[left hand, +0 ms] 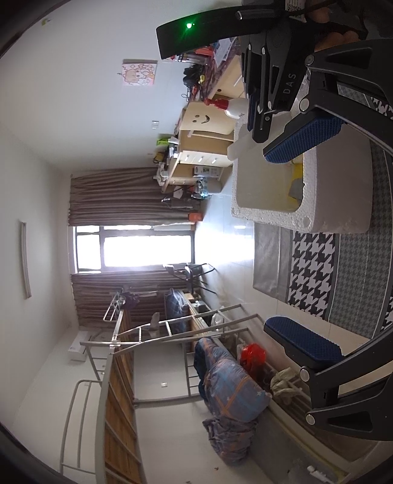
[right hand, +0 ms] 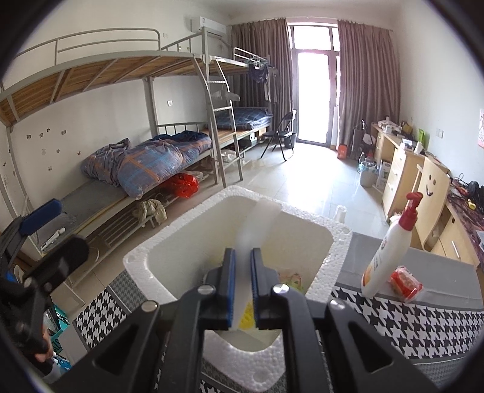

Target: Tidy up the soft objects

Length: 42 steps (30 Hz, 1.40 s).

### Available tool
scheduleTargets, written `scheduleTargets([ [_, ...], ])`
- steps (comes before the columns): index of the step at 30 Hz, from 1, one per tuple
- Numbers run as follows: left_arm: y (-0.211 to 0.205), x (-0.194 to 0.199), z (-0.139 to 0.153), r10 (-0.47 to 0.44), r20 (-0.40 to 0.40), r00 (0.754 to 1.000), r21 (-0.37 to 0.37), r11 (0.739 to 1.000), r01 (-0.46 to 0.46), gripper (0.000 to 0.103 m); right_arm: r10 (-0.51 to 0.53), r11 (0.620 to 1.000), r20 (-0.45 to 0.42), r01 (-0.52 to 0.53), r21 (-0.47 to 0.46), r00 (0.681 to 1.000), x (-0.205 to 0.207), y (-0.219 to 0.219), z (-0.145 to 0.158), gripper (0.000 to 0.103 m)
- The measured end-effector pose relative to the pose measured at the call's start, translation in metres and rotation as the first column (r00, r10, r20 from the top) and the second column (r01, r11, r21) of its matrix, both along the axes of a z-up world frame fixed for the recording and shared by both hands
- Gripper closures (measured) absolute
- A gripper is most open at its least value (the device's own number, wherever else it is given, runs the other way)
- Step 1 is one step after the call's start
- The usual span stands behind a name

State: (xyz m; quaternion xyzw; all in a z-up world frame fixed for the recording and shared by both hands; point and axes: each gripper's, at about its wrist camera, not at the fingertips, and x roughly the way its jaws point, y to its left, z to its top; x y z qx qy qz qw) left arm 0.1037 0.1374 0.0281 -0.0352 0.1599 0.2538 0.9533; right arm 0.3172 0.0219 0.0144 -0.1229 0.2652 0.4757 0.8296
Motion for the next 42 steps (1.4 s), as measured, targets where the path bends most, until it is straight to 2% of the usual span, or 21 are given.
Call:
scheduleTargets([
  [4, -0.002, -0.002, 0.000, 0.001, 0.003, 1.000, -0.003, 1.000, -0.001, 0.001, -0.004, 1.000, -0.005, 0.004, -0.004, 1.000, 0.001, 0.003, 0.000, 0.086],
  [6, -0.002, -0.003, 0.000, 0.003, 0.004, 1.000, -0.003, 1.000, -0.003, 0.001, -0.010, 1.000, -0.007, 0.010, -0.001, 1.000, 0.002, 0.003, -0.001, 0.075],
  [9, -0.003, -0.005, 0.000, 0.004, 0.005, 1.000, -0.006, 1.000, -0.003, 0.001, -0.019, 1.000, -0.010, 0.019, -0.007, 1.000, 0.002, 0.003, -0.003, 0.072],
  [12, -0.004, -0.005, 0.001, -0.002, 0.005, 1.000, -0.009, 1.000, 0.002, 0.001, -0.011, 1.000, -0.013, 0.011, -0.007, 1.000, 0.002, 0.000, -0.003, 0.061],
  [17, -0.013, -0.007, 0.005, -0.018, 0.014, 1.000, -0.004, 1.000, 0.018, 0.001, -0.020, 1.000, 0.001, 0.020, 0.015, 1.000, -0.006, -0.013, 0.006, 0.056],
  [19, -0.017, -0.010, 0.007, -0.025, 0.020, 0.999, 0.000, 1.000, 0.025, 0.001, -0.023, 0.999, 0.006, 0.023, 0.027, 1.000, -0.009, -0.019, 0.009, 0.038],
  [25, -0.031, -0.018, 0.013, -0.046, 0.032, 0.998, 0.006, 0.999, 0.046, 0.001, -0.039, 0.996, 0.023, 0.036, 0.087, 0.999, -0.021, -0.043, 0.024, 0.016],
  [28, -0.036, -0.020, 0.015, -0.057, 0.034, 0.998, 0.010, 0.998, 0.057, 0.001, -0.044, 0.993, 0.043, 0.039, 0.111, 0.998, -0.029, -0.053, 0.028, 0.011],
  [42, -0.066, -0.036, 0.022, -0.114, 0.056, 0.992, 0.023, 0.993, 0.113, 0.001, -0.097, 0.982, 0.097, 0.079, 0.174, 0.991, -0.050, -0.096, 0.041, 0.007],
])
